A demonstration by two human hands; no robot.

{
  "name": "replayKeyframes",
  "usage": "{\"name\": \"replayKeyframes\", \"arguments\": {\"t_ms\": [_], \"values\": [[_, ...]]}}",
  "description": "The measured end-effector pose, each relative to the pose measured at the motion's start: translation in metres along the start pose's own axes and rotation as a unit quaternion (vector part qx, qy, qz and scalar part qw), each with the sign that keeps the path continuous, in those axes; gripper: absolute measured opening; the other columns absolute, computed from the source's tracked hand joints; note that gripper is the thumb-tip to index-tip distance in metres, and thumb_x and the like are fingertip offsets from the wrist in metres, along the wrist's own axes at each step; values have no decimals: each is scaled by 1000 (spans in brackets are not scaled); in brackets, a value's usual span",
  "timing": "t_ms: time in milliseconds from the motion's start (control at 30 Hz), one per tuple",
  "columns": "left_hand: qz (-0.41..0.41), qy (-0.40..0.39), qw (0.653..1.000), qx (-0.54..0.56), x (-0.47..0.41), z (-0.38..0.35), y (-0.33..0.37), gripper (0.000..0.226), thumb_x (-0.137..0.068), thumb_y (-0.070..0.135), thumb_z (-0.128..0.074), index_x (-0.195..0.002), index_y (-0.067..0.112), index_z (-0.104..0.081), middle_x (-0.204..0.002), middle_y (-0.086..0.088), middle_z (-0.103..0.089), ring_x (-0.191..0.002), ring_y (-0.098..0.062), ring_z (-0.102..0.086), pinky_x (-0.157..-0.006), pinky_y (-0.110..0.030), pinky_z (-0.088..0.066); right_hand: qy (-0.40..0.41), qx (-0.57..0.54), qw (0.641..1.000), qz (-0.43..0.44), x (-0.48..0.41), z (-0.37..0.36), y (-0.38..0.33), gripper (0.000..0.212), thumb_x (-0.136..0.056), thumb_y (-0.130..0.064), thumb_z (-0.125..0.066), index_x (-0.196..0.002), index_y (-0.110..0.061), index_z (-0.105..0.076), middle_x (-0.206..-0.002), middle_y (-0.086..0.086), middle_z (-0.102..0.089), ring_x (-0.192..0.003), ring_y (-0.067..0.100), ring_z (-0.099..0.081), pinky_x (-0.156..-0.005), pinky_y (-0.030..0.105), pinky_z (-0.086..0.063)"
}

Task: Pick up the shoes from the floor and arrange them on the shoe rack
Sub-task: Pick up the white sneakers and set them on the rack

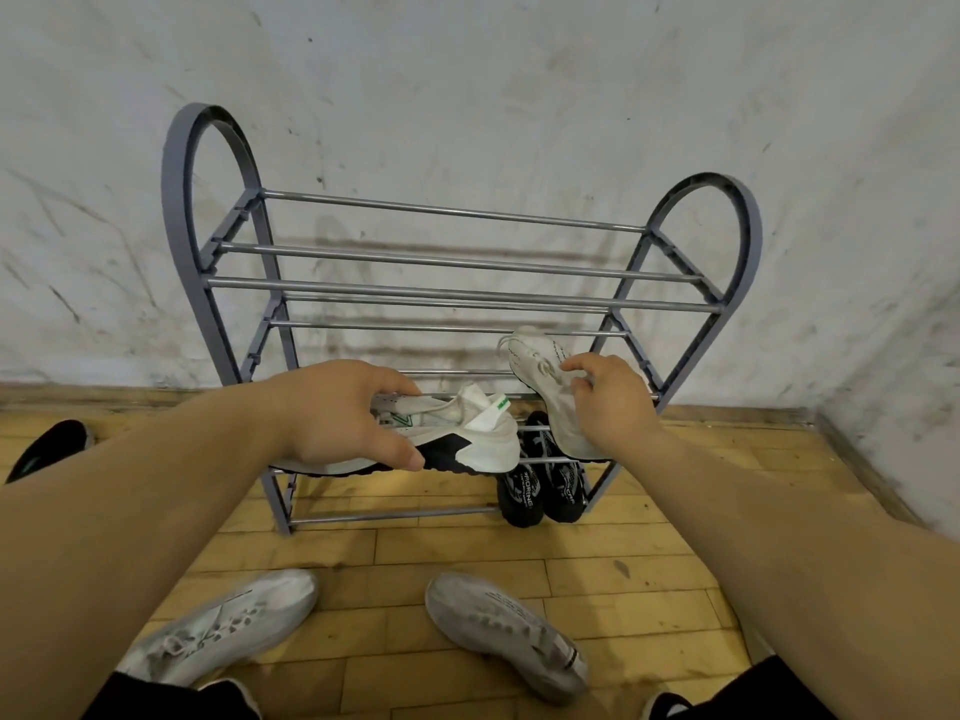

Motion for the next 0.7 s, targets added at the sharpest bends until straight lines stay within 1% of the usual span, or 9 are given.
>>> {"name": "replayKeyframes", "arguments": {"t_ms": [100,200,300,333,400,500,567,633,700], "values": [[1,-5,1000,2,-4,-1,-3,97,-65,70,-82,-150,42,-45,-153,10,-47,-136,-18,-47,-113,-40,-40,-14,4,1000,-17,-3,-4,7,32,-105,-17,-46,-127,-26,-67,-130,11,-59,-86,25,-58,-78,31,-46],[-1,-8,1000,1,-5,-3,-5,98,-63,73,-81,-149,42,-45,-152,10,-48,-134,-18,-48,-113,-41,-41,-19,-2,999,-28,-4,-4,10,31,-105,-17,-46,-126,-26,-67,-126,10,-60,-81,22,-59,-68,27,-42],[-2,-7,1000,2,-6,-3,-6,97,-65,71,-81,-150,41,-45,-153,10,-47,-134,-17,-48,-113,-41,-40,-10,-29,998,-54,-6,-5,19,28,-102,-18,-52,-122,-32,-67,-126,13,-58,-96,31,-62,-77,32,-49],[-2,-7,1000,1,-6,-3,-6,97,-65,71,-81,-150,41,-45,-154,10,-46,-135,-17,-47,-113,-40,-40,-7,-36,997,-74,-5,-5,24,28,-100,-19,-55,-121,-35,-66,-126,15,-58,-95,32,-59,-75,31,-48],[-1,-8,1000,0,-5,-4,-5,97,-66,71,-81,-151,41,-44,-156,10,-43,-139,-18,-45,-115,-40,-38,-9,-45,993,-113,-4,-8,37,28,-97,-22,-56,-118,-37,-65,-125,18,-60,-87,28,-53,-66,27,-42],[3,-8,1000,1,-3,-3,-7,97,-67,70,-81,-151,41,-44,-155,10,-44,-137,-17,-46,-113,-39,-39,-21,-68,986,-148,0,-13,45,25,-100,-25,-55,-121,-32,-67,-128,17,-59,-72,27,-59,-54,21,-40],[5,-5,1000,-3,-3,-2,-7,96,-66,71,-81,-150,42,-44,-152,11,-46,-133,-16,-48,-111,-38,-40,-24,-84,982,-168,2,-13,46,24,-101,-26,-57,-122,-30,-69,-130,14,-59,-66,20,-62,-46,19,-39],[8,-4,1000,-2,-2,-2,-7,96,-66,70,-81,-150,42,-44,-152,11,-46,-132,-17,-48,-111,-38,-41,-27,-102,978,-178,4,-14,46,24,-101,-28,-59,-124,-30,-68,-128,11,-61,-70,17,-64,-49,20,-41],[9,-5,1000,1,-1,-3,-7,96,-67,70,-82,-150,42,-44,-153,11,-45,-135,-17,-47,-112,-39,-40,-36,-131,973,-185,7,-15,45,24,-101,-30,-60,-123,-31,-68,-121,8,-67,-78,20,-67,-58,26,-48]]}}
Point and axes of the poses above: each hand's wrist, its own x-axis away from the middle knuckle, its own z-axis out of the back of the hand, y = z × x, the point moved 9 cm from there along -x, towards the middle knuckle
